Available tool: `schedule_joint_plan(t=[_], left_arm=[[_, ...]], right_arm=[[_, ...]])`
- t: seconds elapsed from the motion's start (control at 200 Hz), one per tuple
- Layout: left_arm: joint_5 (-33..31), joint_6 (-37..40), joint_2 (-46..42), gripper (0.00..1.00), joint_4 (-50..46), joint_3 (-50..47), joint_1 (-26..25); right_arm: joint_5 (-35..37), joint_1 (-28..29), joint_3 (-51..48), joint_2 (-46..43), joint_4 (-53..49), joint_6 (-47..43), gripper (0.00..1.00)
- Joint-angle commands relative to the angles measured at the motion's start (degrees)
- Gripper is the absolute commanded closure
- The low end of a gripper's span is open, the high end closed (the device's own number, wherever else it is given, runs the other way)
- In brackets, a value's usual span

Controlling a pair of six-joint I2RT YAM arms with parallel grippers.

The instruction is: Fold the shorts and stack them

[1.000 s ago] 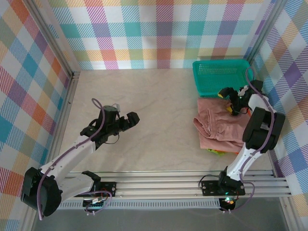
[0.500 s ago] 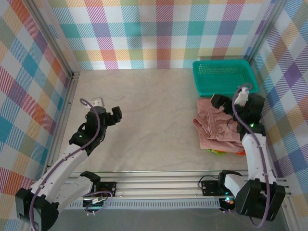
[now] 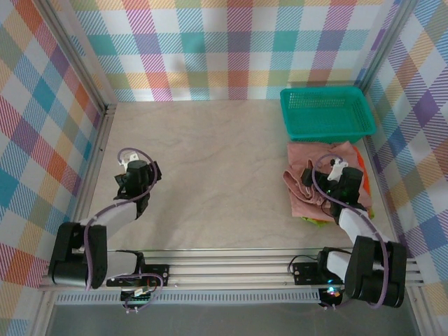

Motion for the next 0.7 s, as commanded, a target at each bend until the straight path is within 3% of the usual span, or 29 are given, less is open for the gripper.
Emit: schedule_joint_plan(t=[0.0,0.215,0.335,0.545,0.7], left_arm=[[-0.6,2.4,3.7,0.00,10.4,-1.1,0.5],[0.5,4.7,9.6,0.00,19.3,-2.0,0.9],[5.7,7.2,11.2,0.00,21.5,-2.0,0.8],[9.3,9.0,15.6,0.00,29.8,-4.2,0.9],[10.2,9.4,15.2,0.00,26.3,-2.9,0.8]], right_arm=[[-2.0,0.1,0.1,1.3,6.1,-1.8,0.01],[-3.1,0.2,1.9,5.2,12.0,-5.0,0.01],[-4.5,0.4,1.3,9.4,17.7,-5.4,0.01],[-2.3,5.1,3.7,13.3,20.2,-9.4,0.01],[-2.7,6.1,3.1,18.7,28.0,-8.1,0.01]])
